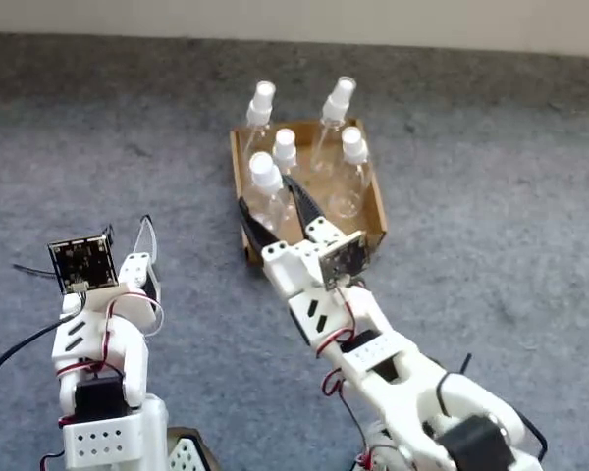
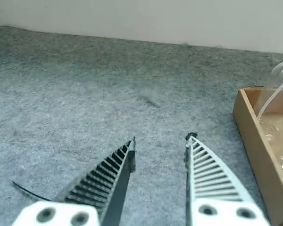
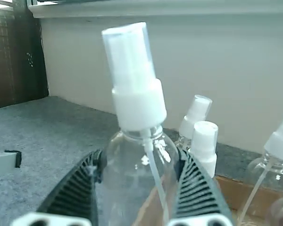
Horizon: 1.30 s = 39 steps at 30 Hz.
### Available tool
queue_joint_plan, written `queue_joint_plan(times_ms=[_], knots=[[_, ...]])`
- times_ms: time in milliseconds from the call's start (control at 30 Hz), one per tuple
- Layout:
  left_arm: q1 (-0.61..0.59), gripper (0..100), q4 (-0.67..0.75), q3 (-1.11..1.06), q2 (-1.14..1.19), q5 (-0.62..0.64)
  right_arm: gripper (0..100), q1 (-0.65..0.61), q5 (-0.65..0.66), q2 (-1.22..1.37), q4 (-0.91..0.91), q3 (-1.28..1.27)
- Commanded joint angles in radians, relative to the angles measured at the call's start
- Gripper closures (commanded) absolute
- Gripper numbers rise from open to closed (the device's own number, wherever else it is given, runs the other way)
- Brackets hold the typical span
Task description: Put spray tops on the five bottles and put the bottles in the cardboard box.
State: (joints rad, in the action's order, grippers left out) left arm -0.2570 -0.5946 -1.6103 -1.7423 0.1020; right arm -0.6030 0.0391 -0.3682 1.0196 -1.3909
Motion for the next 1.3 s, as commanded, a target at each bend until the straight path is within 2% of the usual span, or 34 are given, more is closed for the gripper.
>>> queue_joint_plan(times_ms=[0, 367, 1000, 1267], knots=[[-0.004, 84, 0.025, 0.004, -0.004, -0.002, 99.4, 0.024, -0.006, 0.085, 0.111, 0.01], [-0.004, 84, 0.025, 0.004, -0.002, -0.002, 99.4, 0.042, -0.005, 0.265, 0.18, 0.018], [-0.002, 84, 0.025, 0.002, -0.002, -0.002, 99.4, 0.047, -0.005, 0.271, 0.174, 0.142], [-0.002, 84, 0.025, 0.002, -0.002, -0.002, 99.4, 0.047, -0.005, 0.271, 0.081, 0.16]])
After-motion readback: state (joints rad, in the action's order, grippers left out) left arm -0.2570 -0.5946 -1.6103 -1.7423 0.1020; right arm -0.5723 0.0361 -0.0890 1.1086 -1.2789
